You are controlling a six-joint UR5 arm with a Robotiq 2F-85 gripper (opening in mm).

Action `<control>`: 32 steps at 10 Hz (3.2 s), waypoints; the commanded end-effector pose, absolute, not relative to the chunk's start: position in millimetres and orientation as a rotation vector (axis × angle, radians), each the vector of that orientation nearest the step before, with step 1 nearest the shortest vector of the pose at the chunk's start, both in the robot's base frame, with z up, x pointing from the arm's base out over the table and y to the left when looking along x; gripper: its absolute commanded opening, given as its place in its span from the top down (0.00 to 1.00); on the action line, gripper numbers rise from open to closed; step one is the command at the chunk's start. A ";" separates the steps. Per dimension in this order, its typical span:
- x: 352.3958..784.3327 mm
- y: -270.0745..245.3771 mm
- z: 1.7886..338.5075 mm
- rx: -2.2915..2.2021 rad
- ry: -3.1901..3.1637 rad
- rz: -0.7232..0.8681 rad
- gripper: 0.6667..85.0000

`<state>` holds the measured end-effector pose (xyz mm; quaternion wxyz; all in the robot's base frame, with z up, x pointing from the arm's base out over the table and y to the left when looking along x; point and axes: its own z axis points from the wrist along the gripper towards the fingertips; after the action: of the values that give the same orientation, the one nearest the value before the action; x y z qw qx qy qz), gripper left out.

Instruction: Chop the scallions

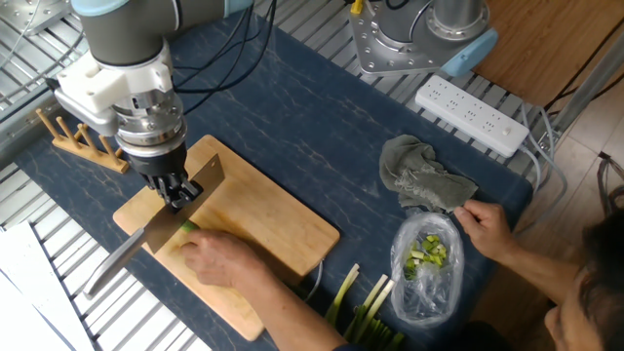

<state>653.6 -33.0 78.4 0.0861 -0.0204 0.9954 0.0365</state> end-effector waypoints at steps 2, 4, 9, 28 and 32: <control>657.0 -33.5 74.7 -0.055 2.955 0.120 0.99; 660.8 -32.0 70.8 -0.053 2.946 0.118 0.99; 658.7 -39.4 67.4 -0.075 2.939 0.113 0.99; 629.2 -59.1 119.9 -0.102 3.056 0.011 0.99; 647.5 -34.0 132.8 -0.107 3.024 -0.012 0.99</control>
<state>637.0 -47.3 122.6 0.0477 -0.0360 0.9982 -0.0005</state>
